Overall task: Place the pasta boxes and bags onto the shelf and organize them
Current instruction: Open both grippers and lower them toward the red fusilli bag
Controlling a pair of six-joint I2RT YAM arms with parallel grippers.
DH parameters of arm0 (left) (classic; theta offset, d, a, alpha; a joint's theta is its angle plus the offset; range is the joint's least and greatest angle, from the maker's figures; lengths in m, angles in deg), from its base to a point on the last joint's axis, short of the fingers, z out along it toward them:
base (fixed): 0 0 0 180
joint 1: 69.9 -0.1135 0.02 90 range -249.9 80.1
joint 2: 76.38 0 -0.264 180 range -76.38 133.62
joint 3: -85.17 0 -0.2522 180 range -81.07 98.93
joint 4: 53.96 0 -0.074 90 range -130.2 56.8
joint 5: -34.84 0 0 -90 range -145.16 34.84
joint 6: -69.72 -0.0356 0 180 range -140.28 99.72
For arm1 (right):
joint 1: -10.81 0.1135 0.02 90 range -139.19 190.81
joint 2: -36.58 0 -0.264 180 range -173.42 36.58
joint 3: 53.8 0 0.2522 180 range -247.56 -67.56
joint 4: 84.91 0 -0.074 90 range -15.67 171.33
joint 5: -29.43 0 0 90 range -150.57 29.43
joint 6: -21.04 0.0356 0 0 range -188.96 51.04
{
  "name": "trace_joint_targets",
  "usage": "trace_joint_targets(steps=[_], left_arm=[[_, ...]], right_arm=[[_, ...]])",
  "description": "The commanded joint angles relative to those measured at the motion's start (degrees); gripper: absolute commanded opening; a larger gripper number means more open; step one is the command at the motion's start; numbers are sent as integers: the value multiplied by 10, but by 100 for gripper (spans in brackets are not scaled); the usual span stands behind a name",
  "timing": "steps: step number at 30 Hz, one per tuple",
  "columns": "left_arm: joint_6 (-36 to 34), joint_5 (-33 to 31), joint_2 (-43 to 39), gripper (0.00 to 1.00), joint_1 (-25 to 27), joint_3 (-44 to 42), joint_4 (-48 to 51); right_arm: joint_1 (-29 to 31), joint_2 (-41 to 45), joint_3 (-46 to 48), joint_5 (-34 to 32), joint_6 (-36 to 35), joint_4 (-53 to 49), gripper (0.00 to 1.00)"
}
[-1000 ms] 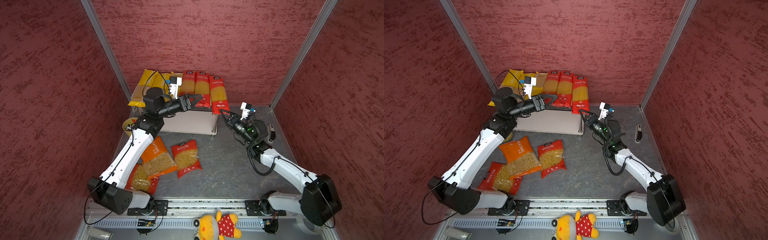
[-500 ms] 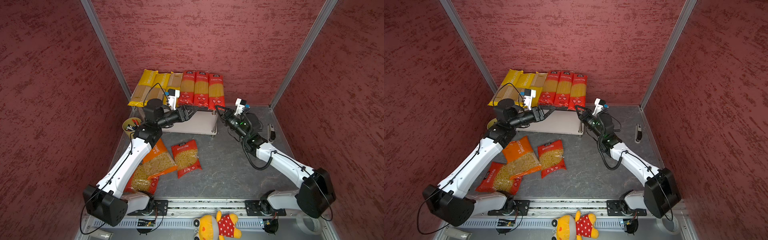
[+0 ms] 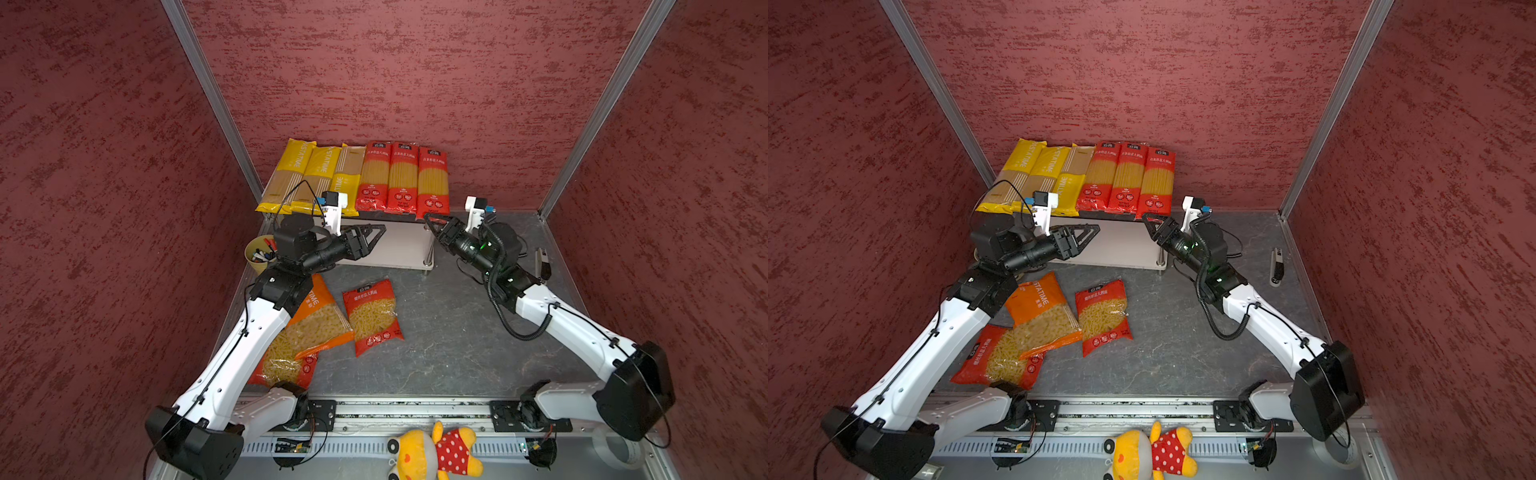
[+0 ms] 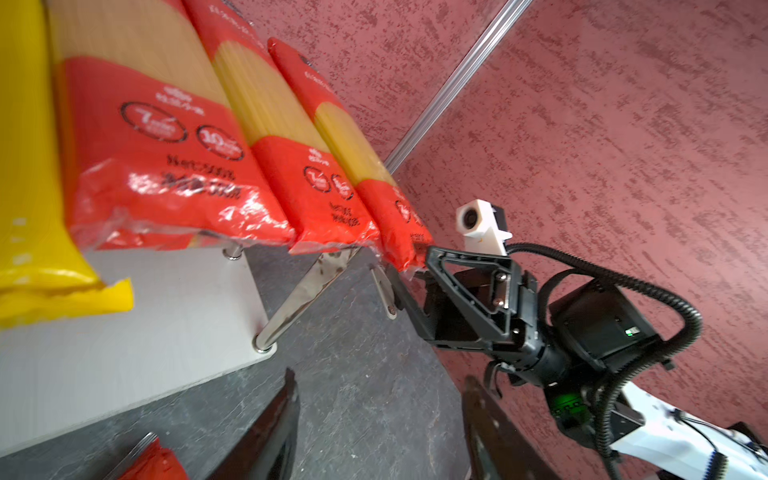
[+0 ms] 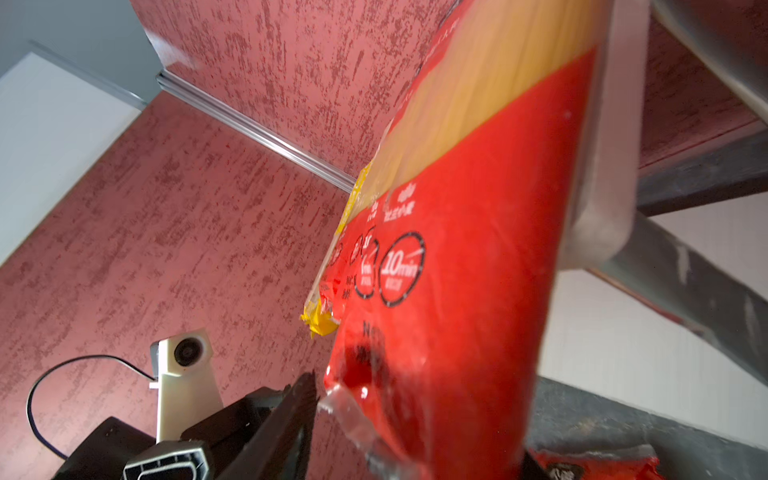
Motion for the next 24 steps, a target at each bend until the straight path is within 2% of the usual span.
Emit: trace_joint_targets(steps=[1,4,7,11,14,20,24], left_arm=[[-41,-32,-31,62,2,-15,38],[-62,-66,-60,62,9,-39,54],[-73,-126,-87,62,25,-70,75],[-73,-229,-119,62,77,-126,95],[-44,-288,-132,62,114,-170,114],[50,-298,-115,62,138,-247,165],[88,-314,-115,62,144,-287,179]], right_arm=[[-17,38,-7,26,-20,-57,57],[-21,58,10,37,-27,-78,56],[-20,76,42,54,-11,-76,56],[-9,100,111,45,28,-59,54],[19,106,156,16,34,-76,53],[104,58,227,-48,51,-76,51],[142,-13,225,-54,38,-63,51]])
